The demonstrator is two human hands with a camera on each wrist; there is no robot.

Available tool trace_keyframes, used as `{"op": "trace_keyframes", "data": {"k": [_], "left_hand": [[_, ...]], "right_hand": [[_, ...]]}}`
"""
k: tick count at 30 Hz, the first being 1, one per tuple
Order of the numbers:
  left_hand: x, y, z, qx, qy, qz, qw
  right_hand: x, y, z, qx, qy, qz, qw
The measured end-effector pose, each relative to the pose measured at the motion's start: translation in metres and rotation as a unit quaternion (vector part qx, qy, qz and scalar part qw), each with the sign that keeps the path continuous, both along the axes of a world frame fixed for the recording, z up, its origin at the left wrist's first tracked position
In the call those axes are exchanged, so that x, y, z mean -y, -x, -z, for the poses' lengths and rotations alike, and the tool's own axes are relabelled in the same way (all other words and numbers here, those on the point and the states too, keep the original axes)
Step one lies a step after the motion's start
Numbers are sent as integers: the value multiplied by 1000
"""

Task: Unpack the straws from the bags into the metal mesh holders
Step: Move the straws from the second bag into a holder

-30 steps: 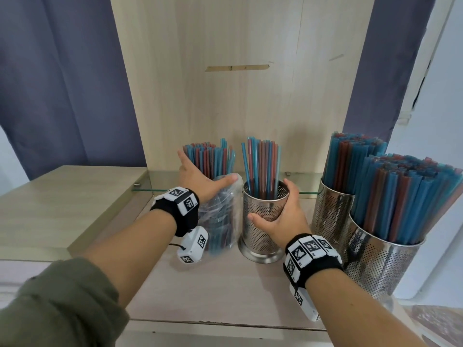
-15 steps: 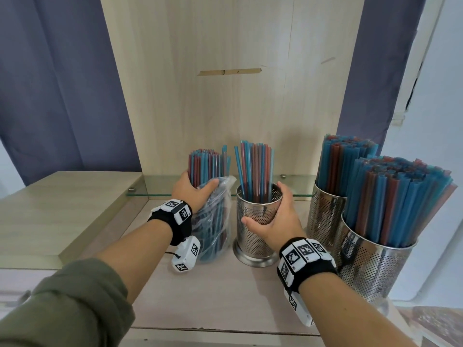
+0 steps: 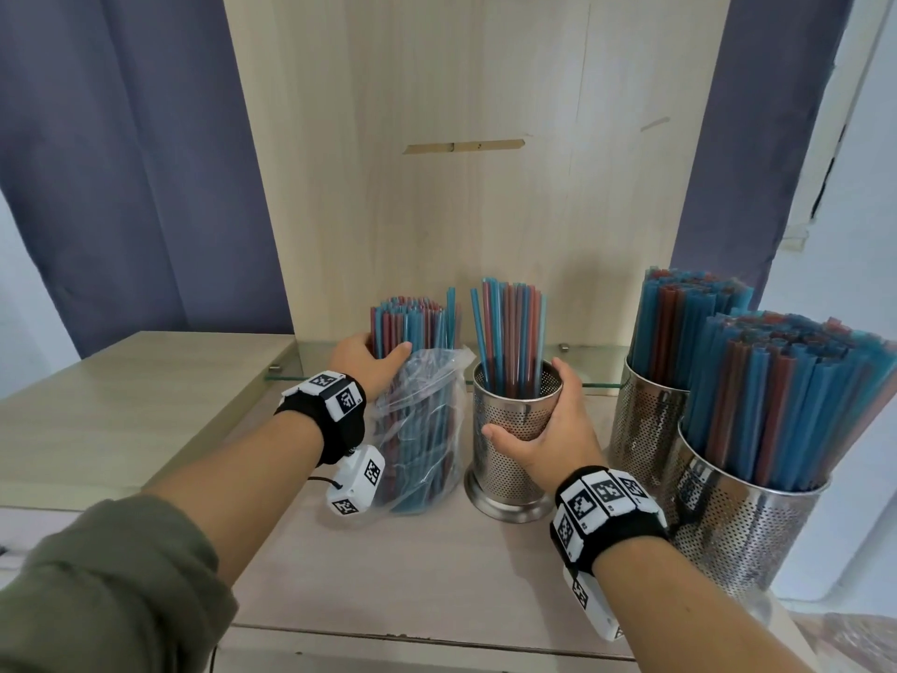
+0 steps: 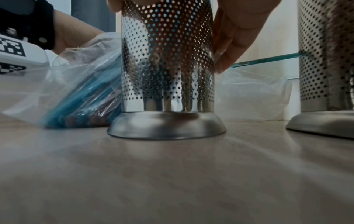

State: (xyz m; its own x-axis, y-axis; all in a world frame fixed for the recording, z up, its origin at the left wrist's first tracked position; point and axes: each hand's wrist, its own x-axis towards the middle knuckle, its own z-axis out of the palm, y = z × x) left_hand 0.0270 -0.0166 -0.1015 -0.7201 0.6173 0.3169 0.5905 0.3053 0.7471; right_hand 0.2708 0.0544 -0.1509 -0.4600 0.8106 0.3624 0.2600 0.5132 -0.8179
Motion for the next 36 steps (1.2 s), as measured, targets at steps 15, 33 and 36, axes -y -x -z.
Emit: {"op": "trace_keyframes", "data": {"k": [15,33,36], "left_hand": [[-9,11,-25,32,-21,-26,999],[-12,5,-72,-40,-228,17,973],[-6,-1,-88,-51,-284,56,956]], "right_hand": [[-3,-1,0,3,5,-2,1000],[-6,1,4,11,16,2,1000],[-7,1,5,12,18,3,1000]]}}
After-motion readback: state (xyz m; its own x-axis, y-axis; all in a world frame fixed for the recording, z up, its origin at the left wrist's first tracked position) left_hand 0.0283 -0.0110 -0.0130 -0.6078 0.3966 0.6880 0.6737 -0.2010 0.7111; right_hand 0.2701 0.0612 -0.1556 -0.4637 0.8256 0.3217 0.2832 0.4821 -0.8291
